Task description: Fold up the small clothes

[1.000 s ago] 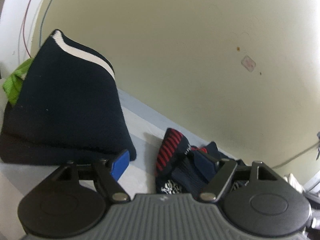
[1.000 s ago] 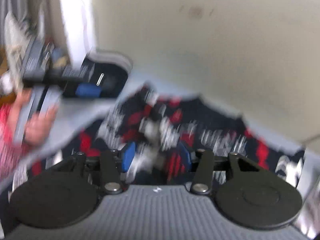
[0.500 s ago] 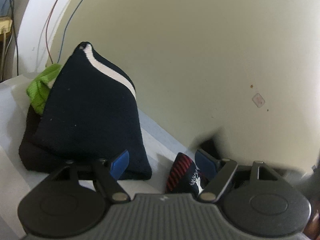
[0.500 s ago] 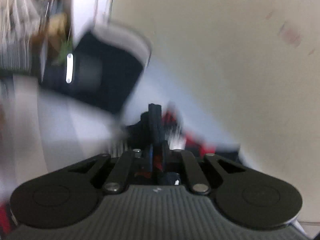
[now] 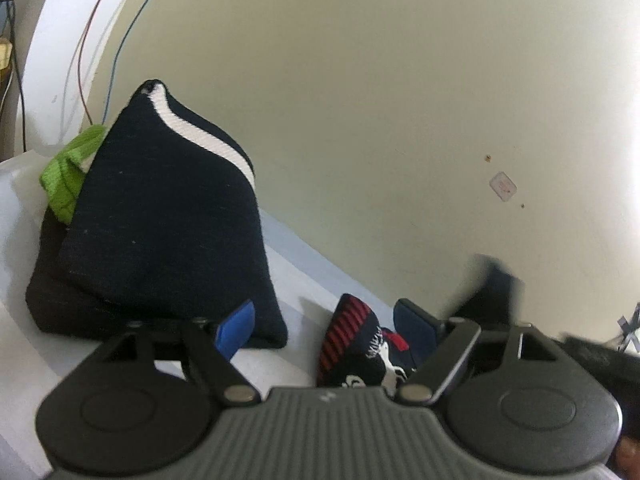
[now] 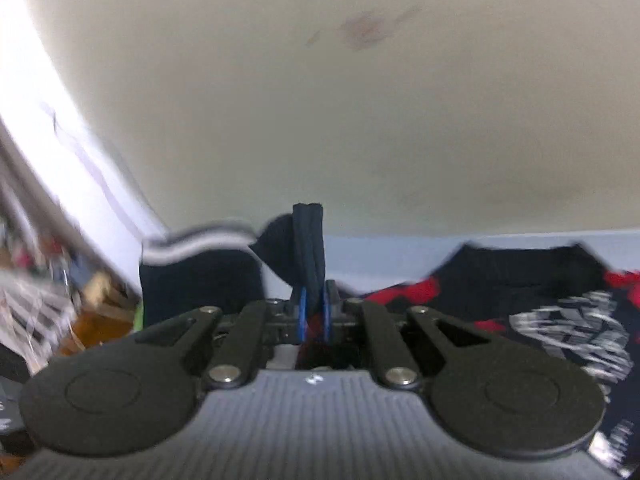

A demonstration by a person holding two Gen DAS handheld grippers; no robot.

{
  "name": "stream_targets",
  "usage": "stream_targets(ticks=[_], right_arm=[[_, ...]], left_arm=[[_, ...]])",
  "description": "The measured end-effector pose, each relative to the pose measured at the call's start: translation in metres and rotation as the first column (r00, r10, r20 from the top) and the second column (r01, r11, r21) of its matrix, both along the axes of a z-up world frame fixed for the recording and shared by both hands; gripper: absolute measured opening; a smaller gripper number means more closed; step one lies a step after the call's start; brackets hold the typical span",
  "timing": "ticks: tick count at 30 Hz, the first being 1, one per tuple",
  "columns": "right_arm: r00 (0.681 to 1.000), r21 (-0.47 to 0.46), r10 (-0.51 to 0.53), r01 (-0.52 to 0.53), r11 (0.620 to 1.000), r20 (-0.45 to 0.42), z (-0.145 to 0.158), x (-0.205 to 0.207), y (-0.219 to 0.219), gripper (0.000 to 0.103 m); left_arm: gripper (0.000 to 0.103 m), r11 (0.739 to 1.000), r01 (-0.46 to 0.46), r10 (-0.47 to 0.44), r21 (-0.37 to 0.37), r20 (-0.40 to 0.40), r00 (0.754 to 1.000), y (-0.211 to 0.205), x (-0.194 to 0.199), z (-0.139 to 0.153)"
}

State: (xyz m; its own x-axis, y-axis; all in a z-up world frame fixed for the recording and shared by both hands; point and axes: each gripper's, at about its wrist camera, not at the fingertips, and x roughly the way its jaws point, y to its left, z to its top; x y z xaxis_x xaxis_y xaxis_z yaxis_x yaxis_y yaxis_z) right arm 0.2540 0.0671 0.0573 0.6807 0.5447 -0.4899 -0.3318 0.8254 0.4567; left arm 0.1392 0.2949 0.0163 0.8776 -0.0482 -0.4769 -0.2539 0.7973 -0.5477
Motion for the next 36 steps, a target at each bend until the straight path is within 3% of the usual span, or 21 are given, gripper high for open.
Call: stream_targets(ticks=[3, 5, 8, 10, 12, 14, 17, 21, 22, 23, 24, 25, 26, 28, 31, 32, 34, 36], right_arm=[[0.991, -0.106, -0.113, 0.12, 0.987, 0.072, -0.013, -0.017, -0.045, 0.011], [0.99, -0.156, -0.143, 0.143, 0.977, 0.011, -0.033, -0.027, -0.073, 0.013], [0.982, -0.218, -0.188, 0.183, 0.959, -0.001, -0.048, -0.044, -0.101, 0.023], [0.97, -0.214, -0.238, 0.242, 0.946, 0.042, -0.045, -0.055, -0.116, 0.044], [0.959, -0.193, -0.262, 0.279, 0.941, 0.113, -0.036, -0.068, -0.124, 0.043], [0.959, -0.217, -0.205, 0.247, 0.944, 0.197, -0.024, -0.08, -0.119, 0.043], [0.964, -0.325, -0.002, 0.092, 0.941, 0.267, -0.021, -0.086, -0.075, 0.045], [0.956, -0.445, 0.178, -0.057, 0.893, 0.234, -0.037, -0.07, -0.025, 0.069], [0.959, -0.478, 0.185, -0.062, 0.876, 0.215, -0.046, -0.062, -0.017, 0.066], [0.967, -0.491, 0.182, -0.072, 0.868, 0.18, -0.054, -0.054, -0.015, 0.055], [0.977, -0.473, 0.169, -0.088, 0.877, 0.132, -0.059, -0.046, -0.013, 0.015], [0.981, -0.414, 0.164, -0.108, 0.904, 0.104, -0.059, -0.043, -0.015, 0.014], [0.978, -0.359, 0.177, -0.126, 0.925, 0.113, -0.055, -0.049, -0.013, 0.014], [0.957, -0.329, 0.242, -0.18, 0.927, 0.158, -0.049, -0.063, -0.007, 0.014], [0.946, -0.304, 0.318, -0.283, 0.909, 0.07, -0.061, -0.058, -0.009, 0.02], [0.943, -0.286, 0.322, -0.287, 0.914, 0.085, -0.06, -0.058, -0.016, 0.02], [0.95, -0.223, 0.3, -0.275, 0.935, 0.085, -0.05, -0.057, -0.036, 0.04], [0.958, -0.168, 0.233, -0.205, 0.964, 0.169, -0.033, -0.065, -0.064, 0.045]], left_arm=[[0.08, 0.999, 0.031, -0.03, 0.038, -0.012, 0.999, -0.014, 0.004, -0.003], [0.08, 0.994, 0.063, -0.061, 0.084, -0.028, 0.998, -0.029, 0.008, -0.006], [0.08, 0.978, 0.118, -0.112, 0.17, -0.046, 0.993, -0.054, 0.012, -0.008], [0.081, 0.963, 0.14, -0.131, 0.231, -0.052, 0.99, -0.067, 0.013, -0.009], [0.082, 0.948, 0.155, -0.144, 0.279, -0.058, 0.988, -0.076, 0.014, -0.01], [0.082, 0.945, 0.167, -0.154, 0.283, -0.065, 0.986, -0.079, 0.015, -0.012], [0.082, 0.955, 0.175, -0.161, 0.24, -0.074, 0.984, -0.073, 0.017, -0.014], [0.082, 0.968, 0.166, -0.155, 0.191, -0.071, 0.985, -0.063, 0.016, -0.014], [0.082, 0.969, 0.161, -0.15, 0.185, -0.07, 0.986, -0.062, 0.017, -0.014], [0.082, 0.971, 0.158, -0.148, 0.181, -0.069, 0.987, -0.061, 0.016, -0.014], [0.082, 0.972, 0.156, -0.146, 0.176, -0.067, 0.987, -0.06, 0.016, -0.014], [0.082, 0.973, 0.156, -0.146, 0.172, -0.066, 0.987, -0.06, 0.016, -0.014], [0.082, 0.973, 0.159, -0.15, 0.166, -0.063, 0.987, -0.06, 0.016, -0.013], [0.082, 0.973, 0.168, -0.161, 0.16, -0.057, 0.985, -0.061, 0.016, -0.013], [0.082, 0.967, 0.182, -0.174, 0.176, -0.059, 0.983, -0.066, 0.016, -0.014], [0.082, 0.966, 0.188, -0.18, 0.18, -0.059, 0.982, -0.068, 0.016, -0.014], [0.082, 0.963, 0.199, -0.193, 0.181, -0.05, 0.98, -0.071, 0.015, -0.013], [0.082, 0.959, 0.213, -0.211, 0.185, -0.031, 0.977, -0.076, 0.013, -0.011]])
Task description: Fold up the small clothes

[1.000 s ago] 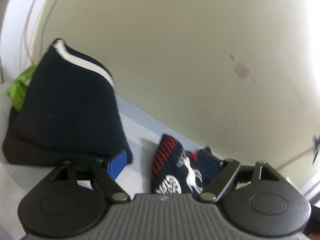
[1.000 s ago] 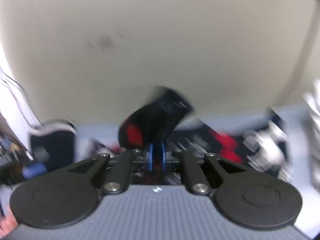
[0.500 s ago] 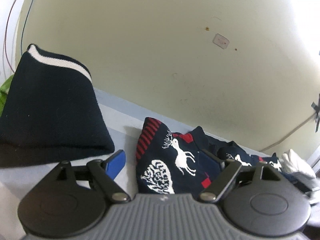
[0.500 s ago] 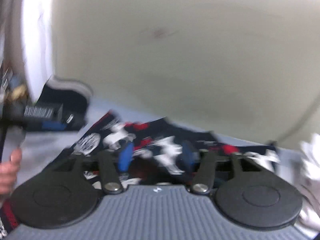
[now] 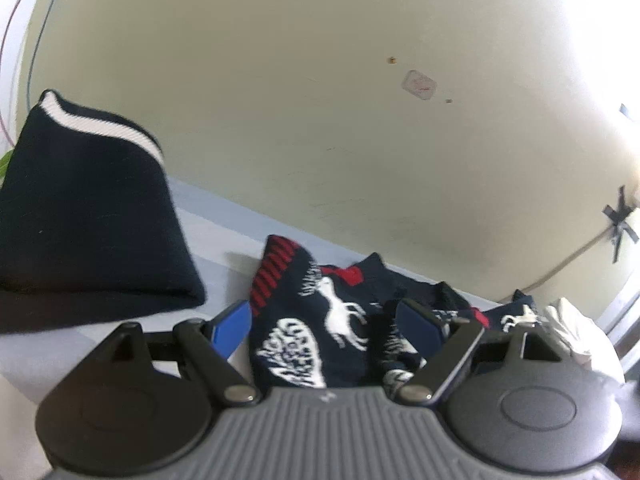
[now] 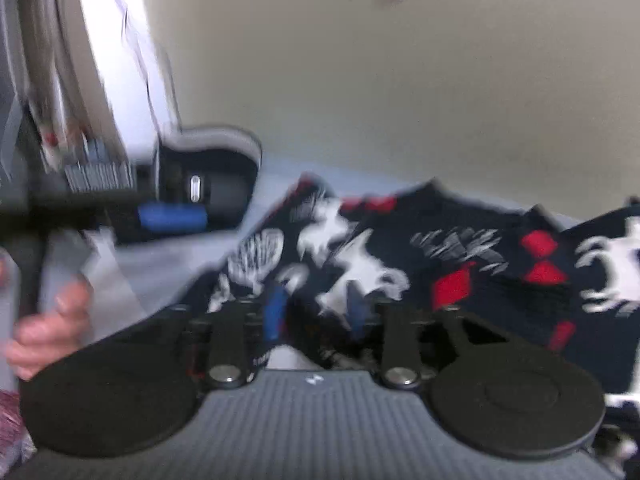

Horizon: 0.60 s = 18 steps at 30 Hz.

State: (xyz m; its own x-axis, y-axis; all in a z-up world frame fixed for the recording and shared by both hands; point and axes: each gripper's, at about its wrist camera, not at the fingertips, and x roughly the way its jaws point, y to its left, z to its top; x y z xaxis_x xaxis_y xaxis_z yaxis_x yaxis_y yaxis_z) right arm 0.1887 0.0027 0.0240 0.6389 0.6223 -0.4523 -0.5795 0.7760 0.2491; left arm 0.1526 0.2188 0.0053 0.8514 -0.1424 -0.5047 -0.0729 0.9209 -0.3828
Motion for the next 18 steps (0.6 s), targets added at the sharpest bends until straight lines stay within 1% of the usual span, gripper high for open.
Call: stream_targets(ticks=[1, 3, 4, 5, 6, 7, 8, 9, 10, 11, 13, 14, 15, 17, 18], right_arm=[[0.999, -0.003, -0.048, 0.048, 0.999, 0.022, 0.005, 0.001, -0.015, 0.045], [0.984, -0.054, -0.175, 0.176, 0.983, 0.023, 0.005, 0.012, -0.042, 0.044], [0.965, -0.102, -0.263, 0.262, 0.96, 0.002, 0.0, 0.021, -0.058, 0.044], [0.936, -0.166, -0.351, 0.34, 0.925, -0.038, -0.009, 0.034, -0.073, 0.043], [0.908, -0.202, -0.404, 0.377, 0.904, -0.113, -0.017, 0.045, -0.089, 0.022], [0.891, -0.161, -0.43, 0.408, 0.899, -0.145, -0.017, 0.045, -0.103, 0.014], [0.893, -0.1, -0.418, 0.407, 0.908, -0.166, -0.01, 0.042, -0.112, 0.015], [0.904, -0.052, -0.397, 0.394, 0.918, -0.159, -0.001, 0.038, -0.117, 0.02], [0.913, -0.007, -0.39, 0.392, 0.92, -0.118, 0.01, 0.035, -0.121, 0.022], [0.913, 0.02, -0.397, 0.4, 0.916, -0.091, 0.02, 0.035, -0.126, 0.023], [0.898, 0.059, -0.43, 0.436, 0.898, -0.097, 0.031, 0.047, -0.134, 0.025], [0.891, 0.076, -0.441, 0.45, 0.89, -0.103, 0.033, 0.055, -0.14, 0.025], [0.885, 0.082, -0.454, 0.462, 0.883, -0.102, 0.03, 0.064, -0.143, 0.025], [0.861, 0.05, -0.497, 0.504, 0.862, -0.107, 0.02, 0.08, -0.145, 0.025], [0.857, 0.025, -0.495, 0.503, 0.864, -0.143, 0.008, 0.088, -0.142, 0.025]], left_arm=[[0.082, 1.0, 0.012, -0.012, 0.004, 0.012, 1.0, -0.004, -0.001, 0.001], [0.08, 0.998, 0.054, -0.055, 0.03, 0.035, 0.998, -0.016, -0.003, 0.001], [0.079, 0.996, 0.073, -0.075, 0.047, 0.042, 0.996, -0.022, -0.004, 0.001], [0.079, 0.993, 0.095, -0.099, 0.067, 0.046, 0.994, -0.03, -0.004, 0.0], [0.079, 0.99, 0.112, -0.117, 0.083, 0.046, 0.992, -0.036, -0.004, 0.0], [0.079, 0.987, 0.128, -0.133, 0.098, 0.05, 0.99, -0.041, -0.005, 0.0], [0.079, 0.984, 0.136, -0.143, 0.113, 0.059, 0.988, -0.045, -0.005, 0.002], [0.079, 0.983, 0.135, -0.144, 0.121, 0.068, 0.987, -0.048, -0.004, 0.003], [0.079, 0.984, 0.131, -0.141, 0.123, 0.073, 0.987, -0.05, -0.002, 0.005], [0.079, 0.985, 0.128, -0.136, 0.113, 0.072, 0.988, -0.053, 0.001, 0.007], [0.079, 0.986, 0.146, -0.151, 0.075, 0.067, 0.986, -0.057, 0.007, 0.009], [0.078, 0.985, 0.16, -0.164, 0.063, 0.063, 0.984, -0.061, 0.011, 0.008], [0.076, 0.984, 0.168, -0.171, 0.066, 0.059, 0.983, -0.066, 0.014, 0.006], [0.073, 0.98, 0.175, -0.179, 0.097, 0.034, 0.983, -0.076, 0.021, -0.004], [0.069, 0.977, 0.181, -0.183, 0.109, 0.004, 0.983, -0.08, 0.026, -0.011]])
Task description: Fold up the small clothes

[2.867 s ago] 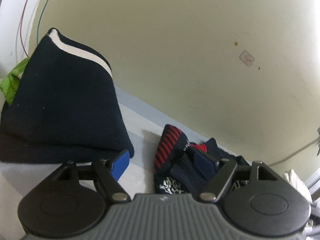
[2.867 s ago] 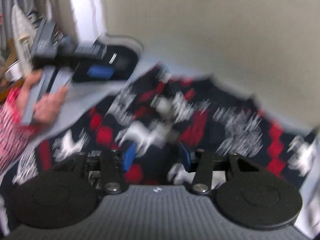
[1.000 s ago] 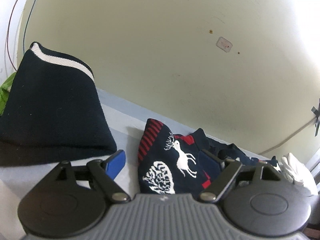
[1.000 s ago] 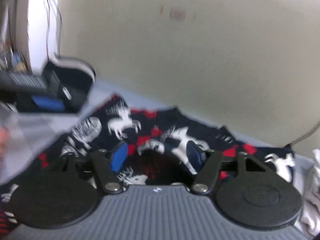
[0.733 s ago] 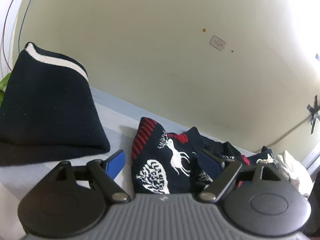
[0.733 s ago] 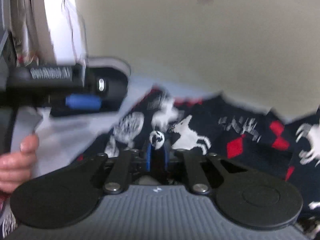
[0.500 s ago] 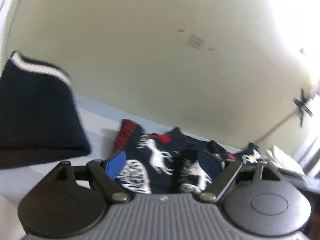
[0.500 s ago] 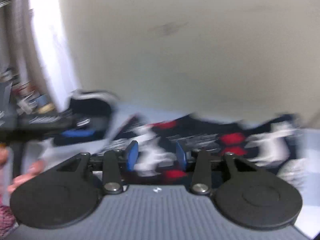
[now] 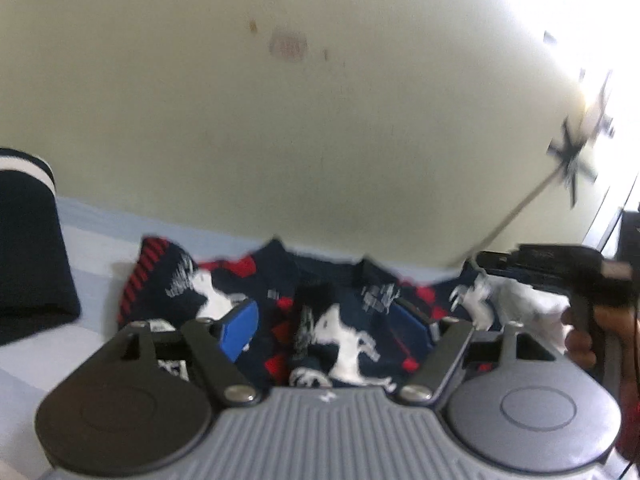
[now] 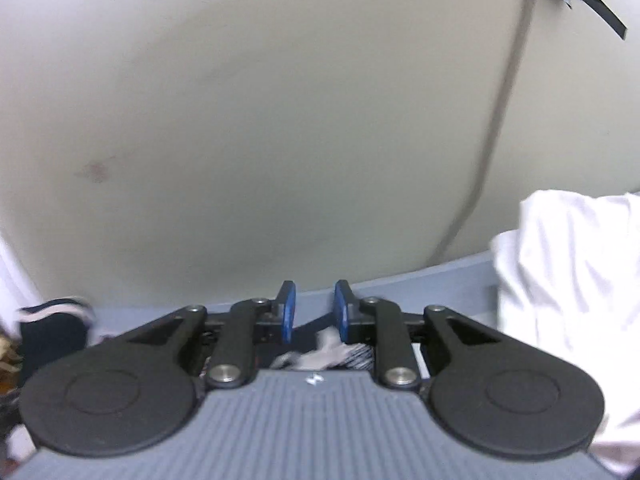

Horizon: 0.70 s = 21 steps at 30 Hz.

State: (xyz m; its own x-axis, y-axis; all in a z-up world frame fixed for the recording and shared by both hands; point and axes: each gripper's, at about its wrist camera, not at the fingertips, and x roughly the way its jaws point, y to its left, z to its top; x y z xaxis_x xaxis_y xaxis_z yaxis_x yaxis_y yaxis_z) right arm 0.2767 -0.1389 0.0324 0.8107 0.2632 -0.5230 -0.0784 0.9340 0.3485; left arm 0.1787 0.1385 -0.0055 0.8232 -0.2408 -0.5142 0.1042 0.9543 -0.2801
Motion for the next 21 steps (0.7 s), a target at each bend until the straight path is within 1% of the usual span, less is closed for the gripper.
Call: stream_targets(ticks=[1, 2, 3, 4, 5, 6, 7, 10, 11, 13, 15, 16, 17, 18, 19, 20, 21], right_arm=[[0.994, -0.019, 0.053, -0.055, 0.998, -0.095, -0.019, 0.015, 0.007, 0.025], [0.987, -0.044, 0.121, -0.126, 0.991, -0.102, -0.035, 0.019, 0.016, 0.025], [0.988, -0.13, 0.14, -0.147, 0.981, -0.06, -0.037, 0.015, 0.027, 0.025], [0.987, -0.183, 0.146, -0.156, 0.971, -0.068, -0.032, 0.014, 0.036, 0.027], [0.985, -0.193, 0.148, -0.162, 0.968, -0.084, -0.026, 0.016, 0.039, 0.028], [0.981, -0.18, 0.171, -0.185, 0.966, -0.086, -0.02, 0.016, 0.038, 0.027], [0.98, -0.152, 0.188, -0.196, 0.969, -0.066, -0.013, 0.014, 0.034, 0.027], [0.989, -0.095, 0.139, -0.134, 0.986, 0.047, 0.011, -0.001, 0.013, 0.027], [0.989, -0.098, 0.131, -0.125, 0.987, 0.062, 0.016, -0.002, 0.009, 0.027], [0.99, -0.135, 0.133, -0.124, 0.983, 0.055, 0.021, -0.004, 0.008, 0.03], [0.988, -0.172, 0.148, -0.141, 0.975, 0.033, 0.017, -0.005, 0.012, 0.031], [0.987, -0.174, 0.161, -0.154, 0.973, 0.026, 0.013, -0.005, 0.014, 0.031], [0.984, -0.163, 0.179, -0.176, 0.971, 0.001, 0.005, -0.002, 0.018, 0.031], [0.979, -0.159, 0.195, -0.201, 0.966, -0.053, -0.008, 0.003, 0.023, 0.029], [0.979, -0.184, 0.198, -0.205, 0.961, -0.054, -0.024, 0.006, 0.03, 0.028], [0.979, -0.254, 0.202, -0.201, 0.946, -0.023, -0.03, 0.004, 0.039, 0.028], [0.979, -0.301, 0.2, -0.201, 0.932, -0.034, -0.026, 0.006, 0.047, 0.028]], left_arm=[[0.067, 1.0, 0.007, -0.006, 0.02, -0.04, 0.999, -0.004, 0.006, -0.008], [0.065, 0.999, 0.012, -0.008, 0.048, -0.099, 0.995, -0.007, 0.012, -0.018], [0.064, 0.998, 0.013, -0.005, 0.066, -0.122, 0.993, -0.008, 0.015, -0.024], [0.066, 0.998, 0.015, -0.008, 0.067, -0.106, 0.994, -0.007, 0.012, -0.022], [0.069, 0.998, 0.023, -0.018, 0.053, -0.093, 0.995, -0.006, 0.008, -0.02], [0.069, 0.998, 0.025, -0.02, 0.055, -0.098, 0.995, -0.005, 0.007, -0.022], [0.069, 0.998, 0.025, -0.019, 0.055, -0.102, 0.995, -0.005, 0.007, -0.023], [0.069, 0.999, 0.019, -0.016, 0.03, -0.098, 0.995, 0.0, 0.004, -0.023], [0.069, 1.0, 0.015, -0.013, 0.023, -0.097, 0.995, 0.002, 0.004, -0.022], [0.07, 1.0, 0.008, -0.006, 0.018, -0.095, 0.996, 0.004, 0.002, -0.021], [0.069, 1.0, 0.002, 0.0, 0.02, -0.096, 0.995, 0.004, 0.004, -0.021], [0.069, 1.0, 0.0, 0.003, 0.025, -0.096, 0.995, 0.003, 0.004, -0.021], [0.069, 0.999, -0.002, 0.005, 0.033, -0.097, 0.995, 0.003, 0.004, -0.021], [0.069, 0.999, -0.002, 0.006, 0.04, -0.1, 0.995, 0.001, 0.005, -0.022], [0.069, 0.999, -0.001, 0.006, 0.051, -0.102, 0.995, -0.001, 0.005, -0.022], [0.069, 0.998, 0.001, 0.006, 0.062, -0.102, 0.995, -0.003, 0.005, -0.022], [0.069, 0.998, 0.002, 0.005, 0.067, -0.101, 0.995, -0.003, 0.004, -0.022]])
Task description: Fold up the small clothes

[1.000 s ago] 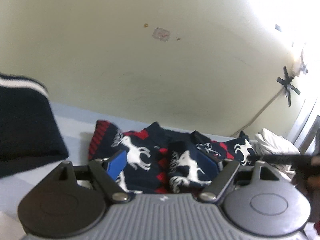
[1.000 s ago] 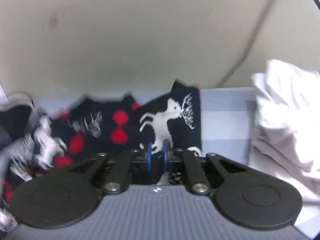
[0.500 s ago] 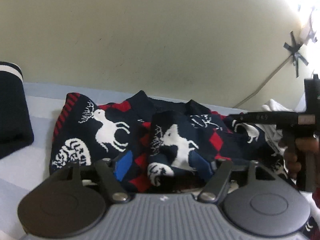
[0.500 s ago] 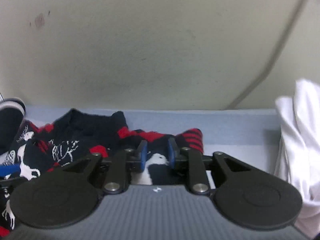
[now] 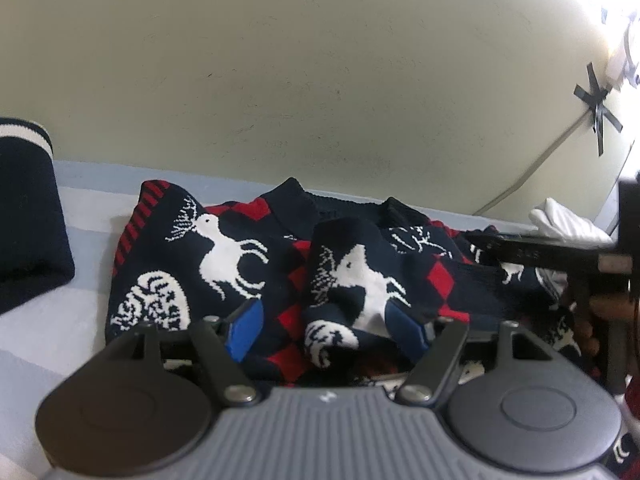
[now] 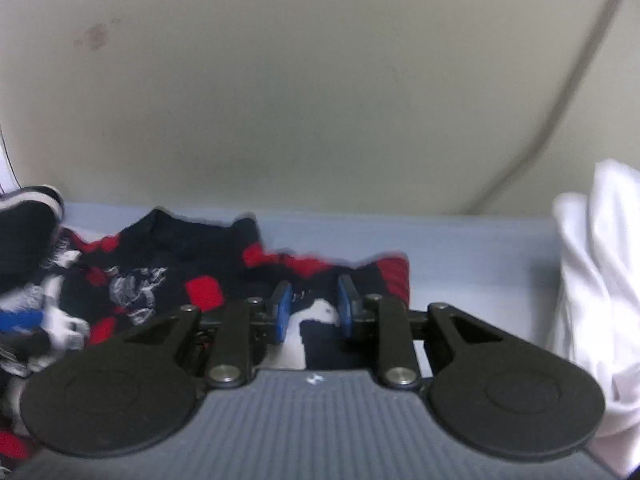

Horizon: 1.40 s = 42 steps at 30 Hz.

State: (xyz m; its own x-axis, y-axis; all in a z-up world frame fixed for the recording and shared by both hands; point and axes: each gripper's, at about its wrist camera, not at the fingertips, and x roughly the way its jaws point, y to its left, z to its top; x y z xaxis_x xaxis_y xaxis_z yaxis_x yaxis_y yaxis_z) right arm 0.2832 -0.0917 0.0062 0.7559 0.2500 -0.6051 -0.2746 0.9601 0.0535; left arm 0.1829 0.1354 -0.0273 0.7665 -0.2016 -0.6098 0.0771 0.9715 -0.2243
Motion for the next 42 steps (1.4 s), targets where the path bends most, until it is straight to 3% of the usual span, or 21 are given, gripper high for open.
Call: stream_targets(ticks=[2, 4, 9, 10, 13, 16, 17, 18, 21, 25, 31, 33, 36, 39, 42], right_arm=[[1.0, -0.068, 0.001, -0.001, 0.998, -0.008, 0.007, 0.002, 0.011, 0.029], [1.0, -0.07, 0.013, -0.011, 0.997, 0.021, 0.018, -0.008, 0.01, 0.03], [0.996, 0.077, 0.054, -0.06, 0.995, 0.078, 0.047, -0.047, 0.005, 0.031], [0.996, 0.088, 0.064, -0.069, 0.994, 0.061, 0.047, -0.047, 0.006, 0.031], [0.997, 0.111, 0.075, -0.074, 0.991, -0.01, 0.04, -0.047, 0.008, 0.031], [0.992, 0.189, 0.118, -0.106, 0.976, -0.051, 0.03, -0.052, 0.013, 0.031], [0.988, 0.206, 0.142, -0.127, 0.97, -0.059, 0.027, -0.055, 0.017, 0.032], [0.984, 0.207, 0.163, -0.146, 0.967, -0.068, 0.024, -0.057, 0.021, 0.033], [0.982, 0.167, 0.181, -0.171, 0.971, -0.047, 0.01, -0.066, 0.026, 0.039], [0.985, 0.23, 0.172, -0.161, 0.96, -0.028, 0.006, -0.07, 0.016, 0.04], [0.987, 0.269, 0.162, -0.151, 0.951, -0.017, 0.003, -0.07, 0.014, 0.041], [0.988, 0.291, 0.156, -0.146, 0.945, -0.012, 0.001, -0.071, 0.012, 0.042], [0.991, 0.333, 0.13, -0.123, 0.935, 0.001, 0.0, -0.072, 0.007, 0.046], [0.995, 0.369, 0.099, -0.094, 0.925, 0.006, 0.0, -0.075, 0.0, 0.049], [0.997, 0.391, 0.078, -0.076, 0.917, 0.011, 0.001, -0.077, -0.004, 0.052]], left_arm=[[0.07, 1.0, 0.002, -0.002, -0.001, 0.0, 1.0, 0.0, -0.001, 0.0], [0.07, 1.0, 0.002, -0.002, -0.01, 0.002, 1.0, 0.002, -0.001, 0.0], [0.072, 0.999, 0.005, -0.005, -0.038, 0.005, 1.0, 0.005, -0.002, 0.0], [0.073, 0.999, 0.007, -0.006, -0.043, 0.006, 1.0, 0.006, -0.002, 0.0], [0.092, 0.998, 0.015, -0.014, -0.069, 0.016, 1.0, 0.009, -0.004, 0.001], [0.094, 0.995, 0.01, -0.008, -0.095, 0.023, 1.0, 0.011, -0.005, 0.002], [0.085, 0.994, 0.009, -0.008, -0.105, 0.011, 1.0, 0.012, -0.003, 0.001], [0.061, 0.994, 0.005, -0.005, -0.109, -0.002, 1.0, 0.013, -0.001, 0.0], [0.025, 0.996, 0.002, -0.004, -0.094, -0.025, 1.0, 0.011, -0.001, -0.001], [0.019, 0.996, -0.009, 0.004, -0.092, -0.055, 0.998, 0.005, -0.014, 0.008], [0.026, 0.999, -0.016, 0.013, -0.04, -0.065, 0.998, -0.002, -0.014, 0.006], [0.043, 0.998, -0.023, 0.02, -0.06, -0.054, 0.998, 0.002, -0.016, 0.008], [0.059, 0.995, -0.046, 0.047, -0.085, 0.005, 0.999, 0.009, -0.022, 0.016], [0.063, 0.995, -0.053, 0.055, -0.08, 0.024, 0.998, 0.009, -0.023, 0.017], [0.063, 0.997, -0.07, 0.069, -0.032, -0.014, 0.997, 0.005, -0.015, 0.008]])
